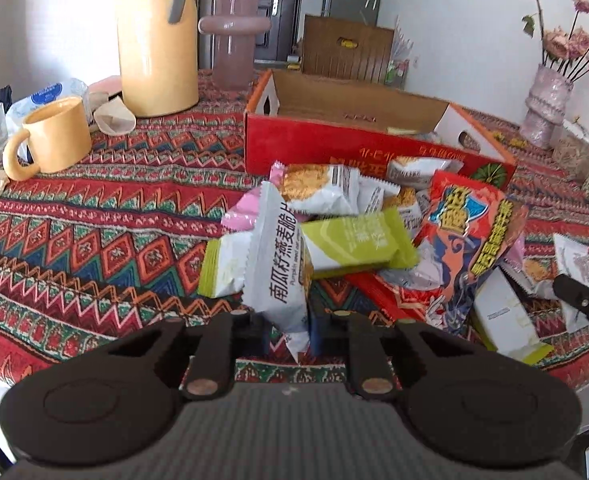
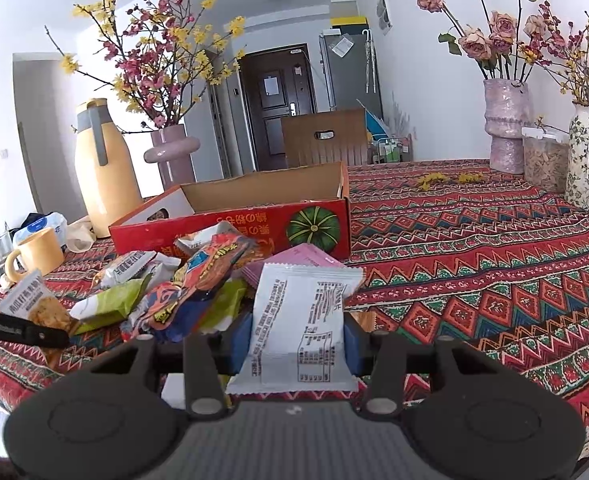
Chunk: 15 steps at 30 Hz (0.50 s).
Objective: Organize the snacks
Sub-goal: 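Grasp a white printed packet with the right tool while the left tool grasps a white oat-crisp packet, then carry both packets over the red box and open both tools to release them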
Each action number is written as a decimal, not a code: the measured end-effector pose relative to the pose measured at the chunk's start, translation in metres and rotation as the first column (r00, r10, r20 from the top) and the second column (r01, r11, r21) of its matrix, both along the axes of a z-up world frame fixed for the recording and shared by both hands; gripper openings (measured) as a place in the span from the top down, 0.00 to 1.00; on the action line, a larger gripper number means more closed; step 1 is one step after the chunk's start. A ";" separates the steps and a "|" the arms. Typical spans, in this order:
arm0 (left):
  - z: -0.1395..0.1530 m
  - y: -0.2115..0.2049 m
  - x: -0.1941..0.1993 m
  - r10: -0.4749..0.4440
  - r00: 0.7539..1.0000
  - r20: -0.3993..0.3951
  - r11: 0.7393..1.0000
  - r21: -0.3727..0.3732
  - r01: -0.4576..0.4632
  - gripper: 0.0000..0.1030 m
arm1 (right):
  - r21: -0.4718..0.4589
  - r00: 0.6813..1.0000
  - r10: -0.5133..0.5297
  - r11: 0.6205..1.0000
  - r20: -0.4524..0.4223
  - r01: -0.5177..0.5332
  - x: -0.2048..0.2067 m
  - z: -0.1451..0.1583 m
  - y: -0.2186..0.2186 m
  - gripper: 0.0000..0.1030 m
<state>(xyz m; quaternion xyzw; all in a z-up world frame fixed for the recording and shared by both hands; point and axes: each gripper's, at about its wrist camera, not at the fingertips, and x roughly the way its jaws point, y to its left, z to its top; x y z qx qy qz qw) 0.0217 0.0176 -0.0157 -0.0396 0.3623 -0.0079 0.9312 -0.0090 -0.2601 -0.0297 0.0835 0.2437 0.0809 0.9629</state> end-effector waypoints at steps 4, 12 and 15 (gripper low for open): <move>0.008 0.004 -0.003 -0.001 1.000 0.032 1.000 -0.004 0.001 0.83 | -0.003 1.000 -0.002 1.000 0.004 0.002 -0.001 0.000 0.000 0.56; 0.022 0.009 -0.002 -0.010 0.996 0.089 1.000 -0.011 0.011 0.83 | 0.002 1.000 -0.002 1.000 0.020 0.002 -0.001 0.005 -0.001 0.56; 0.027 0.008 0.003 -0.017 0.994 0.108 1.000 -0.008 0.018 0.83 | -0.001 0.999 -0.006 1.000 0.038 0.006 0.001 0.011 -0.002 0.56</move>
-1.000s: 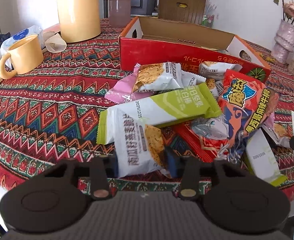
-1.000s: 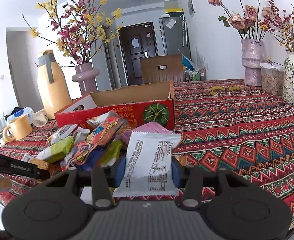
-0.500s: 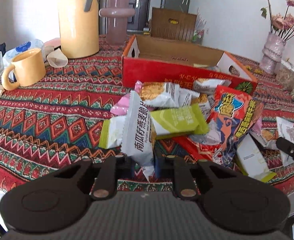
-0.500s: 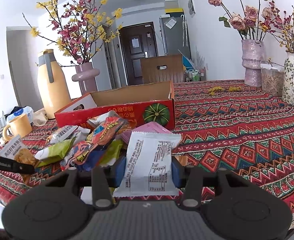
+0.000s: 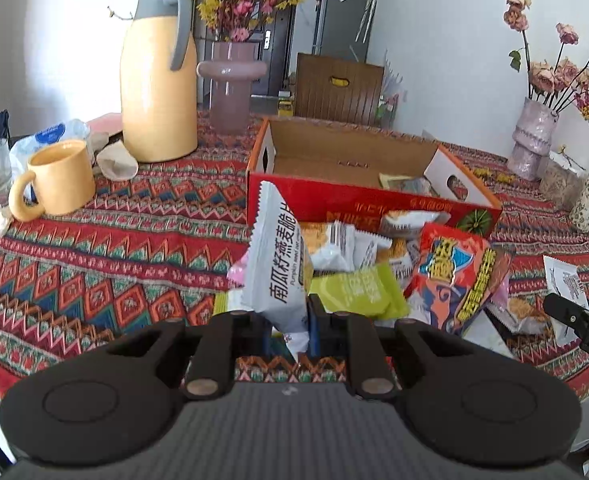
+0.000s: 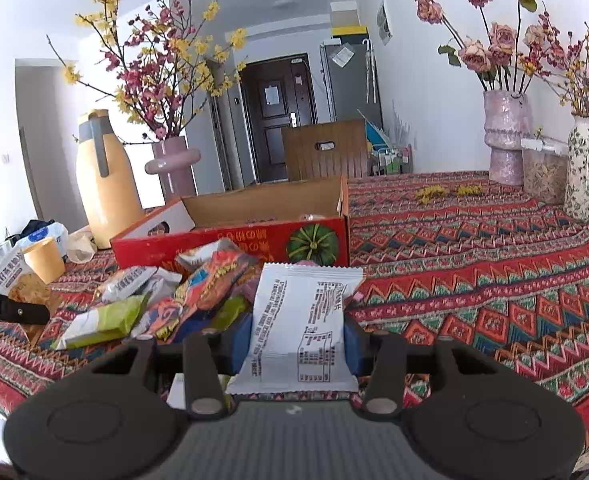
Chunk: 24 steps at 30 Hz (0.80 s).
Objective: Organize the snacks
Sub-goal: 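Carry both packets over the red box and open both tools to release them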
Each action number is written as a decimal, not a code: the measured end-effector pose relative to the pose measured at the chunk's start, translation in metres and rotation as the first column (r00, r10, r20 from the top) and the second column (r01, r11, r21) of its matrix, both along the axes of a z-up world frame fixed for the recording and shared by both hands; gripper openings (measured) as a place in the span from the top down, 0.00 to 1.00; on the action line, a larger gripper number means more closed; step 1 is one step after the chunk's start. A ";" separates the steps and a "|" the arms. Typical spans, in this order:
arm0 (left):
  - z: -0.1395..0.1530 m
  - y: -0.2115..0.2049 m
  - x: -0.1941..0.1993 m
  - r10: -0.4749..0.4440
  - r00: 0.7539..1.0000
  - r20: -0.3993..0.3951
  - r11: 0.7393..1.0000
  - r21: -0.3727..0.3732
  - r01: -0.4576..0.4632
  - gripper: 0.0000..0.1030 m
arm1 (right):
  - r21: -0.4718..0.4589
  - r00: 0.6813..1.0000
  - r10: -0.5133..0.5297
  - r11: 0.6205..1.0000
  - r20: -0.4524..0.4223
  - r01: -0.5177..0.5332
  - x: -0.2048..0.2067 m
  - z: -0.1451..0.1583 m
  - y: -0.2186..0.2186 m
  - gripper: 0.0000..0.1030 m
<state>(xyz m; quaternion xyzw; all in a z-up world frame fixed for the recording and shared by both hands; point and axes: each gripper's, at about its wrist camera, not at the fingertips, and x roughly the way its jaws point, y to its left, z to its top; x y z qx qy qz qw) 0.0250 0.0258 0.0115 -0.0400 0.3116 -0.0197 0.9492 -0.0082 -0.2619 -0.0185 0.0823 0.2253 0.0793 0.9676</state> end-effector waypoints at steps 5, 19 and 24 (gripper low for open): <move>0.008 -0.002 0.014 -0.011 1.000 0.023 1.000 0.002 0.011 0.83 | -0.006 1.000 -0.011 1.000 0.013 0.011 0.009 0.005 0.001 0.56; 0.034 -0.015 0.072 -0.040 0.995 0.093 0.999 0.030 0.037 0.83 | -0.034 0.998 -0.044 0.998 0.042 0.045 0.063 0.024 -0.002 0.56; 0.038 -0.018 0.104 -0.030 0.995 0.099 0.999 0.044 0.026 0.83 | -0.046 0.997 -0.036 0.998 0.070 0.039 0.092 0.036 -0.003 0.56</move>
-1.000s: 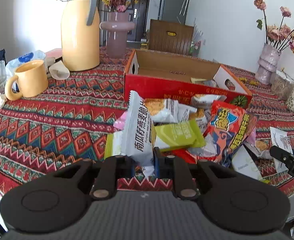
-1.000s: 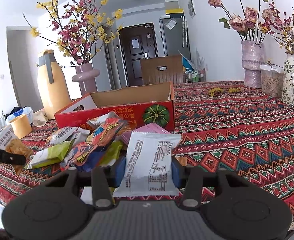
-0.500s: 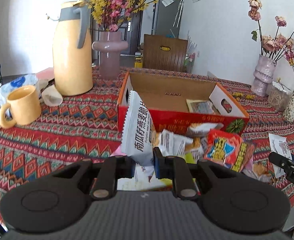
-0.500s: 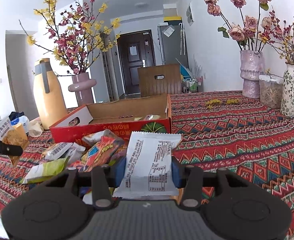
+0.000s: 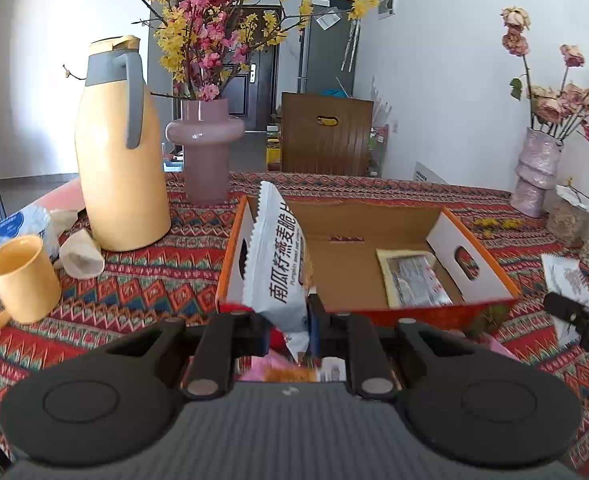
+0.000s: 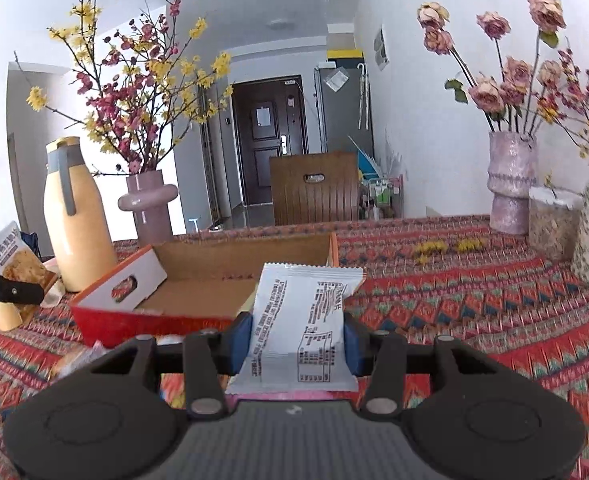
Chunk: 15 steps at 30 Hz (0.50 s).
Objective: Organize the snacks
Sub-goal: 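Carry both packets over the red box and open both tools to release them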
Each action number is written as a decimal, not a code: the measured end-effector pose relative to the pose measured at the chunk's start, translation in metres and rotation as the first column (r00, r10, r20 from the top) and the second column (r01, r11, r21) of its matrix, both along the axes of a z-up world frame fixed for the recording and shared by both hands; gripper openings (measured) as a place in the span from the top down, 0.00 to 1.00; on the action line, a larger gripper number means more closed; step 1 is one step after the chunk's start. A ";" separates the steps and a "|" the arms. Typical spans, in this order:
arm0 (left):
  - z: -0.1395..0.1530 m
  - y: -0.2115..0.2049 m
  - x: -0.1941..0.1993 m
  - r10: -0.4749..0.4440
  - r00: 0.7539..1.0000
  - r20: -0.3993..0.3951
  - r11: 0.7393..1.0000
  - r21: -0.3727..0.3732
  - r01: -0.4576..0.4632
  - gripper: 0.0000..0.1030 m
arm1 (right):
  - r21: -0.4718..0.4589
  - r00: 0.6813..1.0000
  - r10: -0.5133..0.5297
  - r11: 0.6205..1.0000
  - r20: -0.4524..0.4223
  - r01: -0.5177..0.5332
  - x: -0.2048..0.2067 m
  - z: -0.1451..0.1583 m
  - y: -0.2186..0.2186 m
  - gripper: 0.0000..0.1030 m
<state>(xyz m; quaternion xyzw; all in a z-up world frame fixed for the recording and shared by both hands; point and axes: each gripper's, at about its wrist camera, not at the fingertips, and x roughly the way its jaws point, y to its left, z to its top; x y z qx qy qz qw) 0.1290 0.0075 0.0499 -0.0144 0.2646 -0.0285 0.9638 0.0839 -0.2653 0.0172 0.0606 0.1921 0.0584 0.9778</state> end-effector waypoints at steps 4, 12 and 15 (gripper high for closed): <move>0.000 0.004 0.028 0.024 1.000 -0.003 1.000 0.000 -0.024 0.83 | 0.000 1.000 0.017 1.000 0.016 -0.017 0.031 0.012 0.001 0.55; -0.004 0.008 0.083 0.065 0.998 -0.010 0.998 0.004 -0.065 0.83 | -0.047 0.998 0.064 0.997 0.012 -0.064 0.093 0.022 0.019 0.55; -0.010 0.006 0.101 0.077 0.997 -0.025 0.997 0.005 -0.077 0.83 | -0.057 0.998 0.068 0.996 -0.013 -0.069 0.113 0.019 0.025 0.55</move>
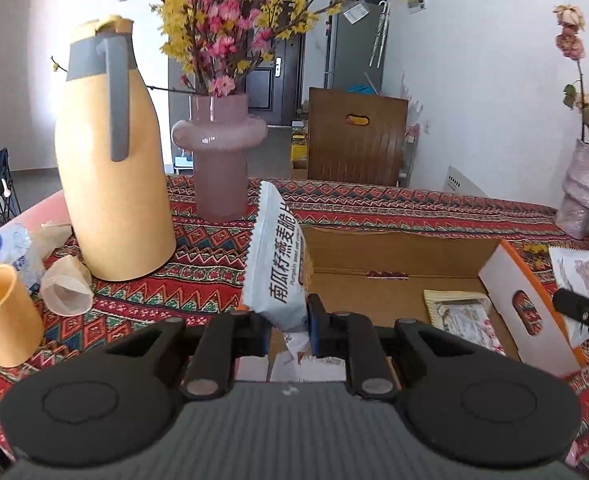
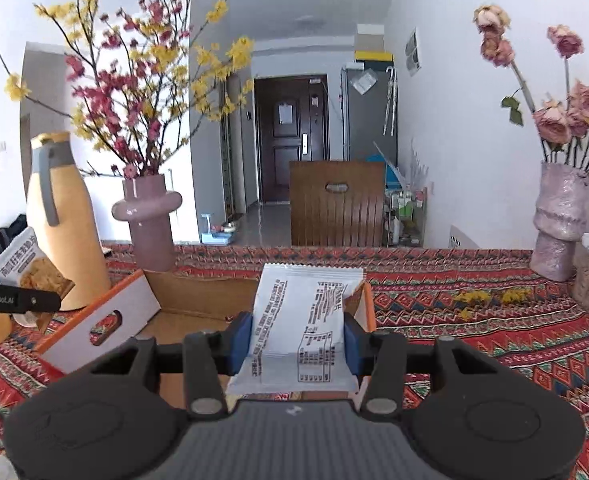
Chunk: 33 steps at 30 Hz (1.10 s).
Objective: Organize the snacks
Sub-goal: 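Carry both packets over the red box and open both tools to release them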
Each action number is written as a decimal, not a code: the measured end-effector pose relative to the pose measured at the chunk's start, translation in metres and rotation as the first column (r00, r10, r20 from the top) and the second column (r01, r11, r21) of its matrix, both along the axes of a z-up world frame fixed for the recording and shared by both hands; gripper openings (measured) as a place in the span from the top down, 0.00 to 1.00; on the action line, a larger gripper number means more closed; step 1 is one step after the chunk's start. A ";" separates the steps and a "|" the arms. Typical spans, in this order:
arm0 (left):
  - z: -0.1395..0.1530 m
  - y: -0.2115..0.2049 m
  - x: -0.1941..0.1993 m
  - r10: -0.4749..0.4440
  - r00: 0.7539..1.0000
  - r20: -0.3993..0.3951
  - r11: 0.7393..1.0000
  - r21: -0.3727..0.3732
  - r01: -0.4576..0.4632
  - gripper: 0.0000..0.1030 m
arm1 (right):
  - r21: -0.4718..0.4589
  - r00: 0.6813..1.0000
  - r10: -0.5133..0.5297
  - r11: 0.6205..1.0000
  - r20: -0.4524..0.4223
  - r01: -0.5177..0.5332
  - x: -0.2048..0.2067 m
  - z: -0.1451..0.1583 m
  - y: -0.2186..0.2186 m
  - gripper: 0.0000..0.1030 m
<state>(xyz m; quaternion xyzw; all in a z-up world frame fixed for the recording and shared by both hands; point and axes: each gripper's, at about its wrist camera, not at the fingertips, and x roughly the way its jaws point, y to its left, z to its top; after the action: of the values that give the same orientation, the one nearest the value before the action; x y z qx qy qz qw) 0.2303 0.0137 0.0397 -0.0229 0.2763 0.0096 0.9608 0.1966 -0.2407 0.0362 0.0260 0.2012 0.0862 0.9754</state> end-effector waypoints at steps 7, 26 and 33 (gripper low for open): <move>-0.028 -0.004 0.023 0.006 1.000 -0.011 1.000 0.017 -0.006 0.83 | 0.028 0.999 0.012 1.000 -0.050 -0.011 0.028 -0.020 0.007 0.55; -0.035 -0.001 0.004 0.017 0.994 0.109 1.000 0.000 -0.018 0.00 | 0.056 0.998 0.004 0.998 -0.055 -0.001 0.034 -0.043 0.000 0.11; -0.037 -0.001 0.008 0.021 0.994 0.104 1.000 0.000 -0.021 0.00 | 0.112 0.998 -0.047 0.992 -0.045 0.052 0.036 -0.044 -0.011 0.00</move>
<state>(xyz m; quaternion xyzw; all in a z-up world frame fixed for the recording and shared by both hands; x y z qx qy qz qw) 0.2379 0.0128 0.0027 -0.0256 0.2256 0.0186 0.9737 0.2328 -0.2518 -0.0082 0.0881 0.2157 0.0725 0.9698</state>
